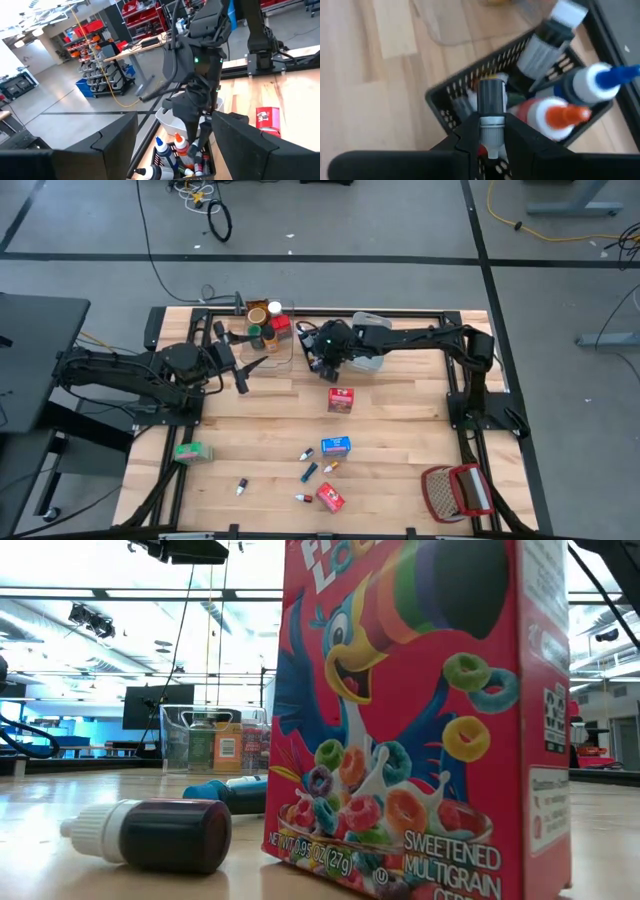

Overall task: Pick & Place Kitchen Items
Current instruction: Put the right black food coloring bottle into the black bin, then put the violet food coloring bottle into the black bin

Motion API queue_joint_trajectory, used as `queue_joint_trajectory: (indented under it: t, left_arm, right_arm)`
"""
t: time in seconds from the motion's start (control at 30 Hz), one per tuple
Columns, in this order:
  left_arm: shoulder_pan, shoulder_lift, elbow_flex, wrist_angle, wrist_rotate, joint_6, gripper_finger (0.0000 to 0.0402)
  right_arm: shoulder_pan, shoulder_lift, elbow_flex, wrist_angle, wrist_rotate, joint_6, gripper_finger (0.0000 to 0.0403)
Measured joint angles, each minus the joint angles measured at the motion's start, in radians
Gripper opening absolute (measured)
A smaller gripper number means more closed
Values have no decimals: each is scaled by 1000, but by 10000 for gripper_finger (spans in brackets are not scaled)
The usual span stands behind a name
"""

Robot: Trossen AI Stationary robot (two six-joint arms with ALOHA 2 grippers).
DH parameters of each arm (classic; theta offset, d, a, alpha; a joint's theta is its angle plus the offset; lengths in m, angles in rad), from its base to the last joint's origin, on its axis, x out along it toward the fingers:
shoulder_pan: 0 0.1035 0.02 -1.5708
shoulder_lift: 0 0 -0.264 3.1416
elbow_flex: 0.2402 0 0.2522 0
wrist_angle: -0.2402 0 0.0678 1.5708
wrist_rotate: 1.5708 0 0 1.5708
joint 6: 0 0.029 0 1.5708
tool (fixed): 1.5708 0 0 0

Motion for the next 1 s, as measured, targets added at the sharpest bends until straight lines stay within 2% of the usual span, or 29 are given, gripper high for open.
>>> queue_joint_trajectory:
  t: [0.27,0.43,0.7,0.87,1.0]
  left_arm:
    - [0,0,0,0,0,-24,263]
    - [0,0,0,0,0,-71,263]
    - [0,0,0,-4,0,-97,263]
    - [0,0,0,1,0,-48,263]
    - [0,0,0,1,-1,23,263]
  right_arm:
    - [-24,6,2,18,37,27,113]
    - [-40,6,2,15,-4,107,126]
    - [-16,6,1,64,-31,78,131]
    - [10,6,0,110,6,21,140]
    - [15,6,0,144,-7,8,170]
